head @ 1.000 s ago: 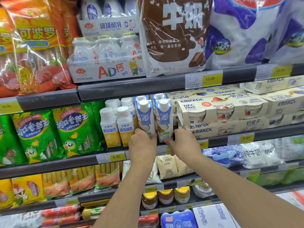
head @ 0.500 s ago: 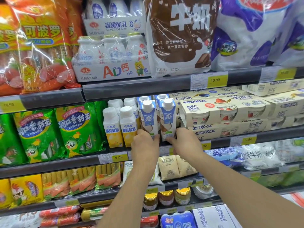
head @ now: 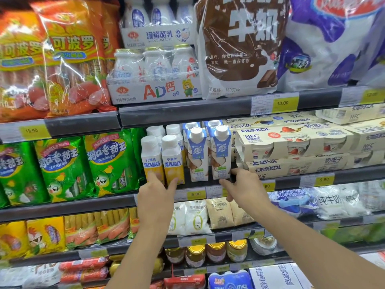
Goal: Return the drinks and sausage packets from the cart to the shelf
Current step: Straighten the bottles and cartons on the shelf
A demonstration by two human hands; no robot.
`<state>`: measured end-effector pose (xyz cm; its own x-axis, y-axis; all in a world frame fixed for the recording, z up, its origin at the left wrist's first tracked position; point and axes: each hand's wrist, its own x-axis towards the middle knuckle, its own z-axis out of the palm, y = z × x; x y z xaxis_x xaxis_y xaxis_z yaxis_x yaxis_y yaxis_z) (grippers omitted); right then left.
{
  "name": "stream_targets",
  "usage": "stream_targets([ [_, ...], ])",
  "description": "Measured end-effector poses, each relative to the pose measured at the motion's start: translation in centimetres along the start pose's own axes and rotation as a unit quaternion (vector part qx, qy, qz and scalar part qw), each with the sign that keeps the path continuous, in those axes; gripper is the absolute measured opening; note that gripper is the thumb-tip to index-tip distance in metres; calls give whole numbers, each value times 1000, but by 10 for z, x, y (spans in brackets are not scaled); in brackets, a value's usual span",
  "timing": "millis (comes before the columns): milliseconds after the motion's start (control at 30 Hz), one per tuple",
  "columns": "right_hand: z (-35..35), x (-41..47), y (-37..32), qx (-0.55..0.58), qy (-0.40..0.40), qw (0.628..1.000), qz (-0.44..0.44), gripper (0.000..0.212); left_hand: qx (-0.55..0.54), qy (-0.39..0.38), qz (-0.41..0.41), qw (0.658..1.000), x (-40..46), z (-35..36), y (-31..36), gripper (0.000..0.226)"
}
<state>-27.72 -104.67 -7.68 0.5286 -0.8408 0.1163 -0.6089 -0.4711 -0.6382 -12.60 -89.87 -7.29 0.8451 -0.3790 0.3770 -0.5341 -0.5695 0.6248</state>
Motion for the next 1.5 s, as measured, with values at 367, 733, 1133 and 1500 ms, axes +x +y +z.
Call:
stream_targets([
  [367, -1, 6, 0, 13, -18, 1000, 5, 24, 89, -8, 9, 996, 6, 7, 5, 48],
  [733, -4, 6, -3, -1, -14, 1000, 10, 26, 56, -32, 52, 997, 4, 6, -7, 42],
  [1133, 3, -6, 0, 25, 3, 999, 38, 56, 82, -44, 11, 996, 37, -22, -39, 46],
  [1500, 11, -36, -12, 83, 101, 990, 42, 28, 65, -4, 13, 998, 43, -49, -72, 42],
])
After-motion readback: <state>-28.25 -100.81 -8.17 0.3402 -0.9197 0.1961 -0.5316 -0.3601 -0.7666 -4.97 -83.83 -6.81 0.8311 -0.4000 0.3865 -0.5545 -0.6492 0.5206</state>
